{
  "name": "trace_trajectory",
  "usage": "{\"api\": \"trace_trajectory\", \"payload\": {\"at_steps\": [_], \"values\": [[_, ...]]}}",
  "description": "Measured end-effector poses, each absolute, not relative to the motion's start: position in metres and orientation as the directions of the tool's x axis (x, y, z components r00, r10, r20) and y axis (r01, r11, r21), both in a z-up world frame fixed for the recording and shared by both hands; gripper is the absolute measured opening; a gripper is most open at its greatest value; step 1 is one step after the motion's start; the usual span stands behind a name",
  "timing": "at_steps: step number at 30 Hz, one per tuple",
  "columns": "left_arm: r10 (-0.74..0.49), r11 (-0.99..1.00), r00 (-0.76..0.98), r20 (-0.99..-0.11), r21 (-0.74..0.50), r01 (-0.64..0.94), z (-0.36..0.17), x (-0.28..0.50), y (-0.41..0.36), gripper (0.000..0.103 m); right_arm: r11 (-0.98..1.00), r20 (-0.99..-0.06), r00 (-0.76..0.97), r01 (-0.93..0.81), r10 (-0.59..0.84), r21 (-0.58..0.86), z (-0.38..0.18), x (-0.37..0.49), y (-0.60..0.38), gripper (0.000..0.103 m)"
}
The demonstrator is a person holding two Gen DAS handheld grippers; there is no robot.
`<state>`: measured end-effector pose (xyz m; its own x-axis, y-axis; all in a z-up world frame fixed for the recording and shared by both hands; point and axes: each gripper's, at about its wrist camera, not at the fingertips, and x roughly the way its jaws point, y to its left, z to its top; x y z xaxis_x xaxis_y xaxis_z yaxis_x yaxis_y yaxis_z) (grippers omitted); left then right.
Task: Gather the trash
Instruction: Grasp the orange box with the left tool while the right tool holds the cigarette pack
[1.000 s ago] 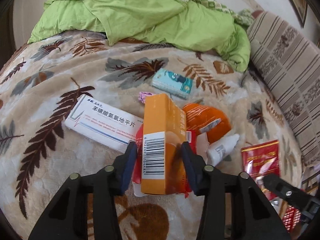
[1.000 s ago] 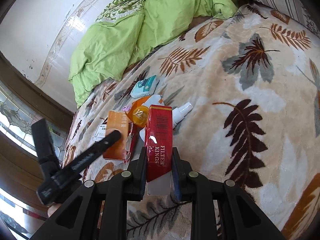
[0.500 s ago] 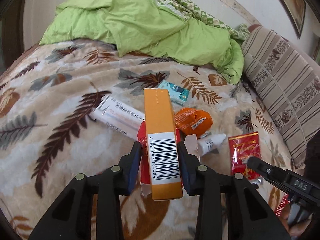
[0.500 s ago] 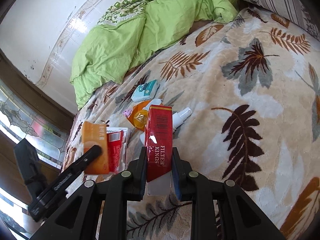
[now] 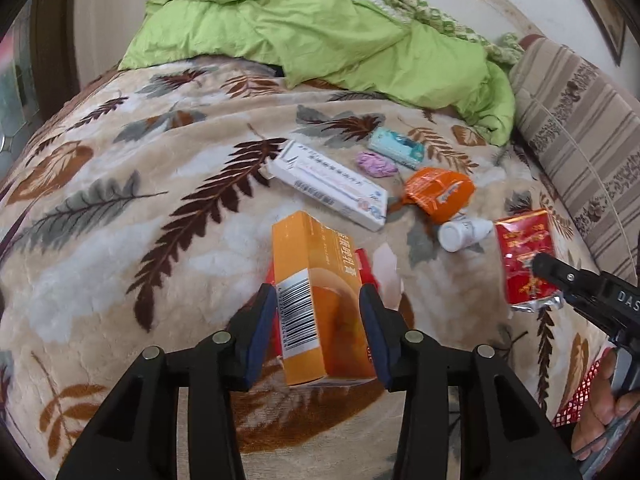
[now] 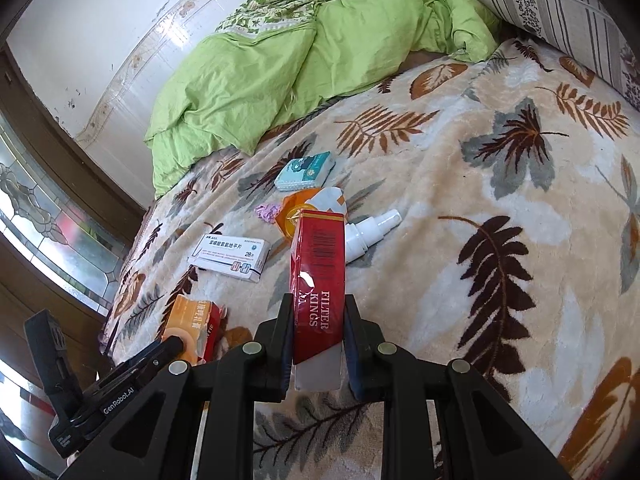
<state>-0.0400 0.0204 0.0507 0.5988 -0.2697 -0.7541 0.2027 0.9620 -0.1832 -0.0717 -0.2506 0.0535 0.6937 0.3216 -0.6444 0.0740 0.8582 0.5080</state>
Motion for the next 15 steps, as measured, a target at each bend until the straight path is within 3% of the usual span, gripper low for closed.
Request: {"api": "trace_trajectory", "payload": {"at_steps": [15], "values": [[-0.250, 0.958, 0.591, -0.767, -0.108, 0.264, 0.039, -0.026, -0.009, 0.050, 0.860, -0.652, 0.689, 0.081, 0.316, 0.503, 0.051, -0.068, -0.253, 0.023]]}}
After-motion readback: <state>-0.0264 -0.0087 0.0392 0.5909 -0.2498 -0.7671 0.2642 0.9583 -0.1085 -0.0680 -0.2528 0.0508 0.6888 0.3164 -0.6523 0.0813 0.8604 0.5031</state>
